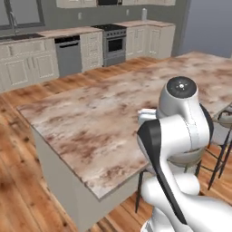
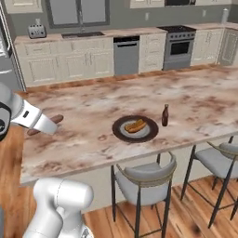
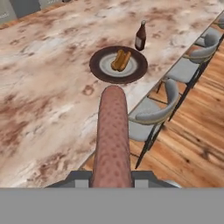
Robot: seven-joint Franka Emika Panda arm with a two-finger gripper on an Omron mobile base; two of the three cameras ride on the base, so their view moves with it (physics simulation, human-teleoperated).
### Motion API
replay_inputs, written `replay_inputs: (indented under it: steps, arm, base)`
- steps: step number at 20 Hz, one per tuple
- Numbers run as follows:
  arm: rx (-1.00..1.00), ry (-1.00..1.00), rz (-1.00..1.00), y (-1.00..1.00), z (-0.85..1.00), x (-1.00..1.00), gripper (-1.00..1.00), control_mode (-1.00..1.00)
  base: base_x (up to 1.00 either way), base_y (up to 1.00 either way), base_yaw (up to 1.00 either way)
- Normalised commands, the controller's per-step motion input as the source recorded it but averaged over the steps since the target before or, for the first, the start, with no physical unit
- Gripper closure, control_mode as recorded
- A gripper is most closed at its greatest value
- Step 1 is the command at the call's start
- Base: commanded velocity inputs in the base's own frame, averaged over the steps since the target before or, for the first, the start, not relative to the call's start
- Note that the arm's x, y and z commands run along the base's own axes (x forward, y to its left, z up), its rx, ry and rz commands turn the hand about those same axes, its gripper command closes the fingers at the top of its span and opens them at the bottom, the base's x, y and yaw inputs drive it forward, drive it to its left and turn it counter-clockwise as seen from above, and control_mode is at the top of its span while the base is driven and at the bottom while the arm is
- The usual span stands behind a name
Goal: Move the hot dog bun to the plate on the dining table and place the condiment next to that plate. Then navigate to the fridge and take the sausage and place it on the plate as well.
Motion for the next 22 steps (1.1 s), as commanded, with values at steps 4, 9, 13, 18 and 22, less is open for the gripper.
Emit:
replay_inputs:
  steps: [4,9,13,18,22]
  arm:
    - [0.0,0.0,0.0,0.0,0.0,0.0,1.0,1.0]
    - [0.0,0.0,0.0,0.0,0.0,0.0,1.0,1.0]
    - [0.0,0.0,0.0,0.0,0.0,0.0,1.0,1.0]
    - [0.0,0.0,0.0,0.0,0.0,0.0,1.0,1.0]
    - [0.15,0.06,0.18,-0.51,-0.06,0.75,1.0,-1.0]
  base:
    - [0.01,-0.95,0.38]
    - [0.35,-0.9,0.34]
    - [0.66,-0.71,0.39]
    - [0.84,-0.55,0.4]
    - [0.25,-0.14,0.08]
